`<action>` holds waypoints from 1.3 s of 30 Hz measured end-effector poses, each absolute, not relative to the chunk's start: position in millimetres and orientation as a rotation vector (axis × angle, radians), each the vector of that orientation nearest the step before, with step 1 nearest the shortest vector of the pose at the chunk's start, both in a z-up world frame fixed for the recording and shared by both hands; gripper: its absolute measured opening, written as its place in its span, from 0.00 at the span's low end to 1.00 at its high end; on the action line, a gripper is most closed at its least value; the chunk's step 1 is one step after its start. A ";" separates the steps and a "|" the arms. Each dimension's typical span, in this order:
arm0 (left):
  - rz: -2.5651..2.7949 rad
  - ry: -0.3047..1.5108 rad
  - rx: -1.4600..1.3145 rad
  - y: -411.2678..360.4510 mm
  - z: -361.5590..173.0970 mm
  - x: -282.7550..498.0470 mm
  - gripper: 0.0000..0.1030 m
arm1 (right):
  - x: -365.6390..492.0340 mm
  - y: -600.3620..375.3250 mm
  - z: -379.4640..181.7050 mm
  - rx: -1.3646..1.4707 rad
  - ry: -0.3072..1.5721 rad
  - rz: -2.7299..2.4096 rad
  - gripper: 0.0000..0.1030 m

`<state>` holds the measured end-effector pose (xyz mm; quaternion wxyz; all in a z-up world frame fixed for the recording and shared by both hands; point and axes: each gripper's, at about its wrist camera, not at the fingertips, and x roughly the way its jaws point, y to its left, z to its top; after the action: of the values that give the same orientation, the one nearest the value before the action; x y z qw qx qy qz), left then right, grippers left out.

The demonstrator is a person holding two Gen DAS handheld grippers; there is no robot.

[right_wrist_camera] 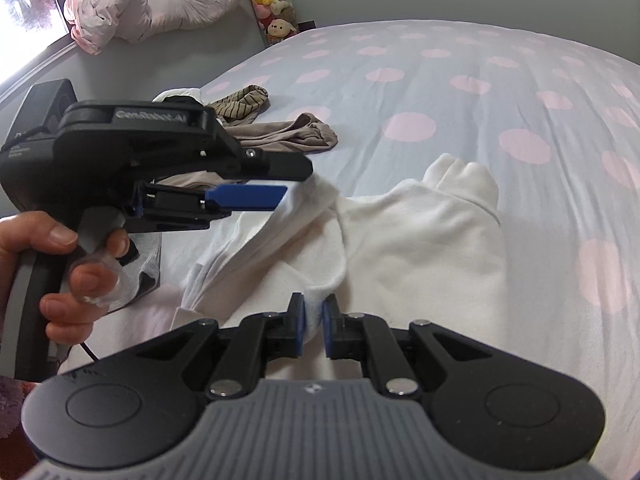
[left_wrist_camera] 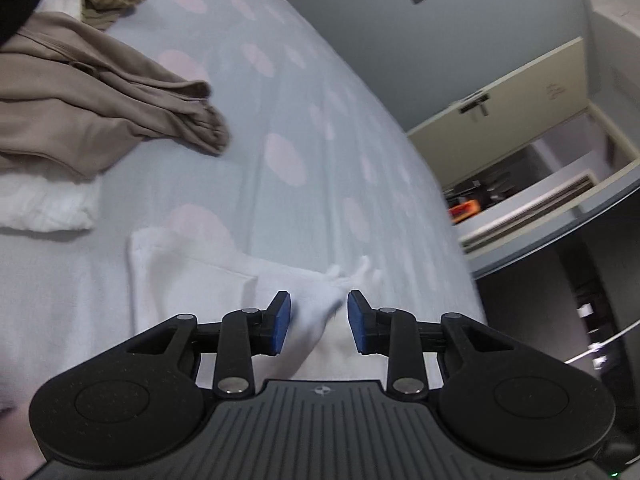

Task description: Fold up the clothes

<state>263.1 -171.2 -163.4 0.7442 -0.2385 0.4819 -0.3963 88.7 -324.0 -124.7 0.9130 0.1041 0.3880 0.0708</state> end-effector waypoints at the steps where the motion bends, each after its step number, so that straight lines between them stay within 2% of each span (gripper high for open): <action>1: -0.859 1.062 -0.501 -171.4 -164.5 263.4 0.27 | 88.8 -324.1 -124.9 0.216 0.799 0.145 0.11; 9: -0.828 1.048 -0.405 -170.1 -162.4 259.9 0.27 | 90.0 -322.7 -125.1 0.218 0.798 0.145 0.11; 10: -0.824 1.045 -0.385 -171.2 -162.5 259.3 0.25 | 90.1 -322.6 -124.9 0.218 0.797 0.145 0.11; 11: -0.816 1.035 -0.369 -170.8 -161.2 258.4 0.16 | 89.8 -322.3 -124.6 0.218 0.794 0.145 0.11; 13: -0.805 1.010 -0.338 -169.3 -157.3 256.8 0.07 | 89.2 -321.6 -123.8 0.218 0.788 0.148 0.10; 15: -0.782 0.974 -0.307 -166.8 -151.6 254.9 0.05 | 89.7 -321.2 -122.9 0.216 0.784 0.151 0.10; 24: -0.683 0.871 -0.143 -161.0 -136.3 249.3 0.03 | 91.8 -316.6 -112.9 0.237 0.744 0.179 0.10; 33: -0.617 0.962 -0.184 -150.0 -150.8 260.2 0.03 | 119.9 -311.9 -102.2 0.479 0.741 0.321 0.08; 39: -0.602 0.942 -0.266 -136.2 -142.1 260.5 0.15 | 141.1 -294.5 -112.5 0.539 0.781 0.348 0.08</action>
<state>260.5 -136.2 -142.1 0.8394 -0.1256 0.4455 -0.2849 141.1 -294.5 -112.5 0.8751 0.2580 0.3740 0.1667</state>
